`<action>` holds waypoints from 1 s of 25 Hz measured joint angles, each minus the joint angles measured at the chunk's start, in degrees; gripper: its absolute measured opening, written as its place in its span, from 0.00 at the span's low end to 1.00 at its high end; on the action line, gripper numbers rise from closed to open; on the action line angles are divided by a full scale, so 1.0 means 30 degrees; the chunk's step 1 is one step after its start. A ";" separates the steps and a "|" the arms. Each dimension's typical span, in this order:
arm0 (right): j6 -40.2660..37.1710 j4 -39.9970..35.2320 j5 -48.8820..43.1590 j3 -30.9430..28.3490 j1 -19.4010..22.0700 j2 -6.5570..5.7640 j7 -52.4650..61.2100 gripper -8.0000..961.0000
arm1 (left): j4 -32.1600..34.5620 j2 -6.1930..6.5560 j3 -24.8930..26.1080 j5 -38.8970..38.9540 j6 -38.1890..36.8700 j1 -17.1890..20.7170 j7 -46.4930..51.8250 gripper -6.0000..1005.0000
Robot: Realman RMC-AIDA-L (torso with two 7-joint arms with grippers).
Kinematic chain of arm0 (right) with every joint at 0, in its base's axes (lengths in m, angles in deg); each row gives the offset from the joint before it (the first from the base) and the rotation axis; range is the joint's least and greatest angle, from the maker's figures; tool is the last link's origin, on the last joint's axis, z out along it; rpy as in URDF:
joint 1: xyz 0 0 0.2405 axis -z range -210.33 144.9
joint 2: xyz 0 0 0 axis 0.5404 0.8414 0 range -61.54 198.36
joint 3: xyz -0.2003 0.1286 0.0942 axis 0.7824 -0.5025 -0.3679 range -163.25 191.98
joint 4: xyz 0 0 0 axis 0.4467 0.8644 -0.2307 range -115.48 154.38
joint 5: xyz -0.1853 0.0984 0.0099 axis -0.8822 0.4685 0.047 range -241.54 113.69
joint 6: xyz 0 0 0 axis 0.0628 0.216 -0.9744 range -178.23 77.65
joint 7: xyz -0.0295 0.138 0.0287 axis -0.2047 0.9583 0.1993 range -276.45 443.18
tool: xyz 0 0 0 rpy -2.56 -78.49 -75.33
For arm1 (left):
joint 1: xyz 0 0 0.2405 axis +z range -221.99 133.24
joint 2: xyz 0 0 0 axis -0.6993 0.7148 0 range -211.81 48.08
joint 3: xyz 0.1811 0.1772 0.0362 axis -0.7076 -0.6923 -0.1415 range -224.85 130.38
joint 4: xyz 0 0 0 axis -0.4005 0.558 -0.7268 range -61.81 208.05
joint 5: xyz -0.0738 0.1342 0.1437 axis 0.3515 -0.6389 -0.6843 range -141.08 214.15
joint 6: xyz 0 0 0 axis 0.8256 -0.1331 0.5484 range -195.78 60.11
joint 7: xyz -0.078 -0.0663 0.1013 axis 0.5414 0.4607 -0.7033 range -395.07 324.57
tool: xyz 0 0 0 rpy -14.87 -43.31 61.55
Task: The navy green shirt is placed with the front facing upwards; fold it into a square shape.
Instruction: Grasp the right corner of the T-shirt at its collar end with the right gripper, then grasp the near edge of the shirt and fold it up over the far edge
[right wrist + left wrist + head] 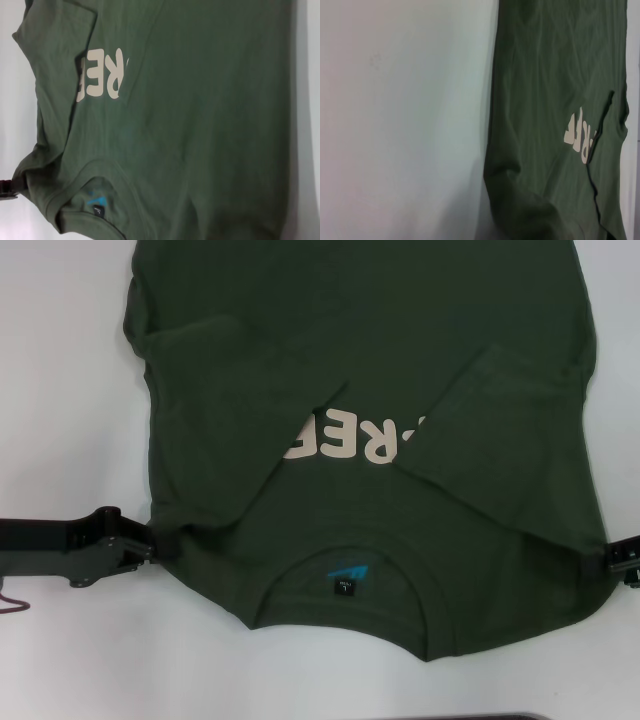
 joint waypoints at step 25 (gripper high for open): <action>-0.1241 -0.0812 -0.0393 0.0841 0.0123 -0.0347 0.0129 0.06 | -0.0029 0.0479 -0.1649 -0.0474 -0.1662 -0.0101 -0.0107 0.04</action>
